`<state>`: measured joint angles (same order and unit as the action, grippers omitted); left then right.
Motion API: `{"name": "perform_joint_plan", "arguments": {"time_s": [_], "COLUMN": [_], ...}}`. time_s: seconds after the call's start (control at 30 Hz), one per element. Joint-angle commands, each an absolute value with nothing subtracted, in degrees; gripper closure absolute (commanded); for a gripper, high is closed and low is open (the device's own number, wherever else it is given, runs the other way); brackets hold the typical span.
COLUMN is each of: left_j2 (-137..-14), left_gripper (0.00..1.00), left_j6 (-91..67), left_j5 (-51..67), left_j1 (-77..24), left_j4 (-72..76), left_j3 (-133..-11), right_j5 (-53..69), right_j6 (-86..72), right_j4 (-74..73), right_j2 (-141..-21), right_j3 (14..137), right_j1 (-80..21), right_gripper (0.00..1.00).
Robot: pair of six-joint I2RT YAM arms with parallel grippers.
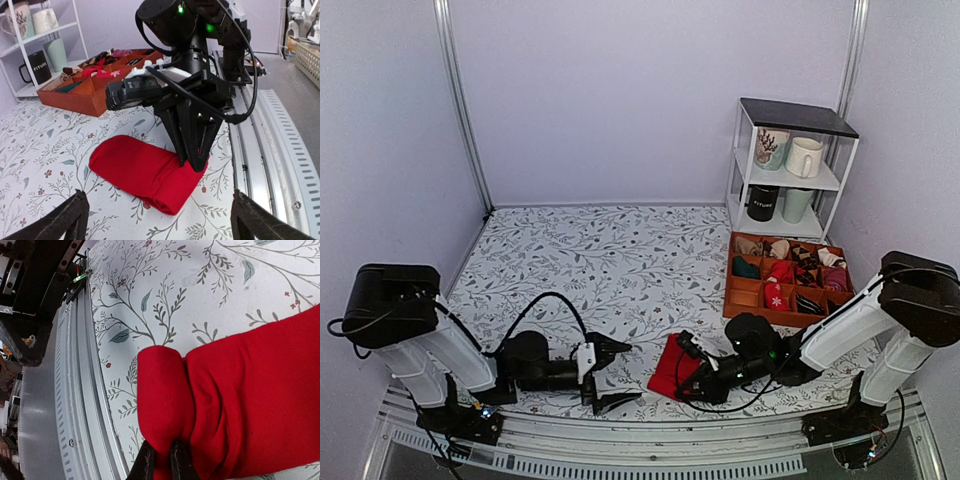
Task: Roll the socks
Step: Roll the sock at the center of the board.
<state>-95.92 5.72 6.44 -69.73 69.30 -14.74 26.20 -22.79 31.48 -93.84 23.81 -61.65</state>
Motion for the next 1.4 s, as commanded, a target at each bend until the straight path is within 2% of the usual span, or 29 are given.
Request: {"name": "perform_joint_plan", "arguments": {"time_s": [0.0,0.07,0.17,0.2,0.37,0.47,0.6,0.83,1.03,1.17,1.23,1.3,1.37], "left_j2": [-98.73,-99.51,-99.37,-99.55,-101.32,-103.14,-105.66,-107.11,-109.05,-110.11,-110.46,-110.06,-109.10], "left_gripper": [0.01,0.02,0.19,0.22,0.28,0.27,0.34,0.36,0.58,0.68,0.80,1.00,1.00], "left_j6": [8.44,9.16,9.56,9.72,9.21,7.95,8.43,9.50,9.68,9.09,8.98,8.21,6.34], "left_j5": [5.78,10.91,16.44,17.28,19.61,19.55,18.75,16.32,17.19,17.83,18.47,19.43,19.43], "left_j1": [-70.22,-70.30,-70.27,-70.33,-70.15,-70.22,-70.21,-70.21,-70.14,-70.12,-70.13,-70.13,-70.10], "left_j4": [90.98,89.35,76.19,72.17,54.24,52.57,47.67,46.30,42.92,41.04,39.64,37.68,35.10], "left_j3": [-10.95,-11.35,-16.32,-17.89,-24.19,-24.90,-27.08,-29.50,-32.09,-32.90,-33.44,-33.95,-34.41], "right_j5": [29.19,29.39,29.59,29.88,30.99,31.25,31.73,32.39,32.67,32.76,32.72,32.52,31.59], "right_j6": [-24.52,-24.29,-24.17,-24.17,-24.02,-23.54,-23.09,-22.50,-22.41,-22.32,-22.32,-22.25,-22.24], "right_j4": [21.42,20.53,20.04,19.97,19.67,19.65,19.56,19.29,19.04,18.89,18.81,18.42,17.68], "right_j2": [-96.67,-96.77,-96.77,-96.89,-97.53,-97.80,-98.09,-98.09,-98.17,-98.17,-98.21,-98.26,-97.80], "right_j3": [23.16,23.62,23.72,23.61,23.65,23.79,23.82,23.68,23.64,23.48,23.47,23.80,24.39], "right_j1": [-61.82,-61.86,-61.67,-61.49,-60.49,-60.23,-59.87,-59.77,-59.68,-59.64,-59.59,-59.49,-59.34], "right_gripper": [0.95,0.95,0.95,0.95,0.95,0.95,0.95,0.95,0.95,0.95,0.95,0.95,0.92]}}
